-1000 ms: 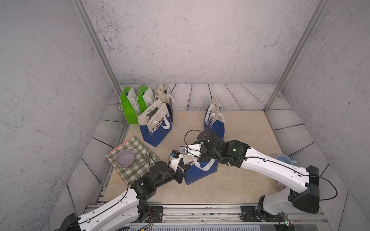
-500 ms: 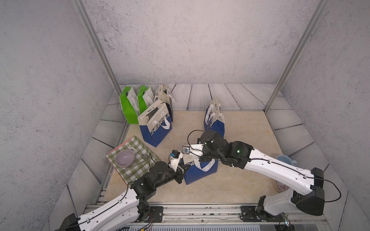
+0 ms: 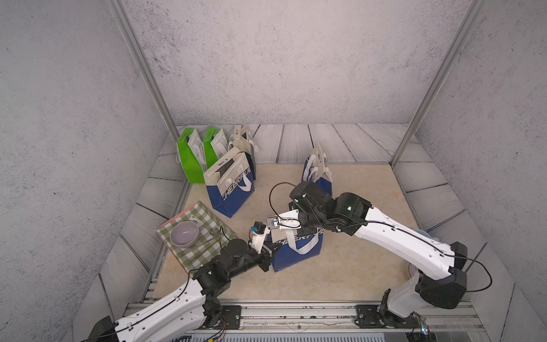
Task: Open the takeout bag
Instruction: Open the takeout bag at the center of the board.
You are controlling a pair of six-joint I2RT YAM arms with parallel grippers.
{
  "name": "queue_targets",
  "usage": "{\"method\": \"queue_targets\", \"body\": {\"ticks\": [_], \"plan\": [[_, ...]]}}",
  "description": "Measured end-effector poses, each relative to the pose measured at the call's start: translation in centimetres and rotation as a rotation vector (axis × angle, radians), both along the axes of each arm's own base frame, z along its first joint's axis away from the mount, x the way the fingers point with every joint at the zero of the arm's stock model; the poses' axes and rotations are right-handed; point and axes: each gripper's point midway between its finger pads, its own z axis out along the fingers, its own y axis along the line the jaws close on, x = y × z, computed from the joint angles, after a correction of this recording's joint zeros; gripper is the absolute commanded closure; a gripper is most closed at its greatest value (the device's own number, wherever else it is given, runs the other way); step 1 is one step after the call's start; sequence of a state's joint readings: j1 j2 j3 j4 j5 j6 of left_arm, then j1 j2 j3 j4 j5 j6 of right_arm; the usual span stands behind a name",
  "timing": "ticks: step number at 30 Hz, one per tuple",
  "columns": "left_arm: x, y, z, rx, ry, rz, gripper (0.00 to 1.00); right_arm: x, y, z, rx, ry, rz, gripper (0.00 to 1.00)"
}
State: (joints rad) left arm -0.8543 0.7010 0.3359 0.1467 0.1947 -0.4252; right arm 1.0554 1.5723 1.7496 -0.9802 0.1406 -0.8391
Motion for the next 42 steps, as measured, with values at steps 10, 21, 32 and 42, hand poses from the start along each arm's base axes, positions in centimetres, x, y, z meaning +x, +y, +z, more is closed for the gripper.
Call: {"method": "queue_targets", "body": {"ticks": [10,21,32,42], "plan": [[0.0,0.0,-0.2,0.008,0.003,0.0,1.0,0.6,0.6,-0.3,-0.085,0.035,0.014,1.0],[0.1,0.0,0.0,0.002,-0.008,0.002,1.0,0.9,0.6,0.1,-0.113,0.049,0.015,1.0],[0.0,0.2,-0.4,0.017,0.003,0.004,1.0,0.5,0.0,-0.6,-0.021,0.039,-0.032,0.86],[-0.1,0.3,-0.6,0.02,0.005,0.005,1.0,0.7,-0.7,-1.8,0.03,0.022,-0.093,0.8]]}}
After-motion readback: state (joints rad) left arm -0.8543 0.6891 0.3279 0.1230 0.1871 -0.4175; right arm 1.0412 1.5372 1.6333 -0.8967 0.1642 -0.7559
